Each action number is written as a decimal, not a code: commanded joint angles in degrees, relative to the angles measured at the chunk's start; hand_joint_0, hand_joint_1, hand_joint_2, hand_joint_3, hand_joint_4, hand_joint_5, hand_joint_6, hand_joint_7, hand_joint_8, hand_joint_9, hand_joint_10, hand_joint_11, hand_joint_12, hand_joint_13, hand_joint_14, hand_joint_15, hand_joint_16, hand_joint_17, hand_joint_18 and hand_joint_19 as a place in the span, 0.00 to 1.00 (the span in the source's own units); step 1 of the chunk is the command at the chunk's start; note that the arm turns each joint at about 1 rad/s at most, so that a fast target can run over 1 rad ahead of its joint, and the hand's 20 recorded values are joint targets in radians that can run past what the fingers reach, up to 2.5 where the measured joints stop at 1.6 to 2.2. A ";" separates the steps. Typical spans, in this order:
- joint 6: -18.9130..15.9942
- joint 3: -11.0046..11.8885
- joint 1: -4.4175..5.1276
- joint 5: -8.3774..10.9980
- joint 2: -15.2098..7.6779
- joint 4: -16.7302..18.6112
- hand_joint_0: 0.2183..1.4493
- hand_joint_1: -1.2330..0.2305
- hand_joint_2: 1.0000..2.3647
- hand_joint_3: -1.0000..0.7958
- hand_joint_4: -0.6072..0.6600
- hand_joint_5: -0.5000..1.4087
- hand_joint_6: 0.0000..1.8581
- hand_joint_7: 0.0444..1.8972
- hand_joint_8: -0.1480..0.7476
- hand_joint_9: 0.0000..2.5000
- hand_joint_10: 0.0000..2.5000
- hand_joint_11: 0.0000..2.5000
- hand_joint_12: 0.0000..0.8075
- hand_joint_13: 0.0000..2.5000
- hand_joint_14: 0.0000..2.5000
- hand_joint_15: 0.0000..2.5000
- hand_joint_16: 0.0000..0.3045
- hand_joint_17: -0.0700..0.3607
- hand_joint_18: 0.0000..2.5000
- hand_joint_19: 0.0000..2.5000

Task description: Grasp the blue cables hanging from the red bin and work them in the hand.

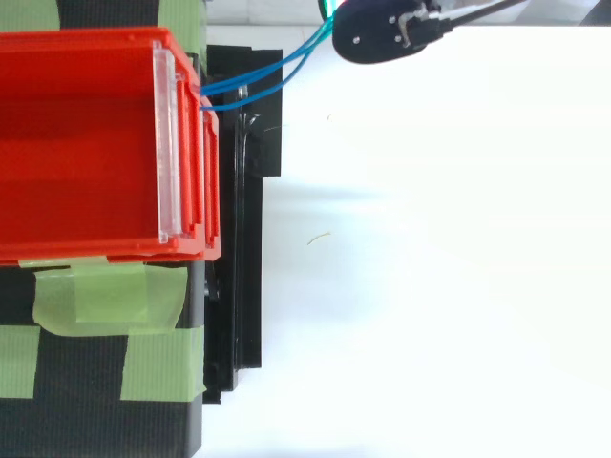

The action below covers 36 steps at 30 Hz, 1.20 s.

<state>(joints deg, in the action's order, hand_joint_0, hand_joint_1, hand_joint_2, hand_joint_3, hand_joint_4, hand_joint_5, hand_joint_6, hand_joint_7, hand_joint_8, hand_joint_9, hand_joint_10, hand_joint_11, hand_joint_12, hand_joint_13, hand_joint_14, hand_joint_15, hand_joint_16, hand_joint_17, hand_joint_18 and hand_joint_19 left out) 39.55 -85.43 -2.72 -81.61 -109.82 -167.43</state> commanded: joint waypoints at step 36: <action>-0.26 -8.88 1.05 2.77 5.94 6.07 0.63 0.37 0.01 0.63 0.69 0.40 0.26 0.62 0.61 0.23 1.00 1.00 0.61 0.38 1.00 0.66 0.19 0.46 0.43 0.21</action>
<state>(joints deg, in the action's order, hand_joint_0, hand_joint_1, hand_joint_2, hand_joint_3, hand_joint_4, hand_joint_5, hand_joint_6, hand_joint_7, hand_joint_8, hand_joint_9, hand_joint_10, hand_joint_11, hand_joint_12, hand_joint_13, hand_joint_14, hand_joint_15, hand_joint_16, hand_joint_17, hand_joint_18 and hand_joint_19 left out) 39.30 -94.28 -1.83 -78.93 -103.91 -162.13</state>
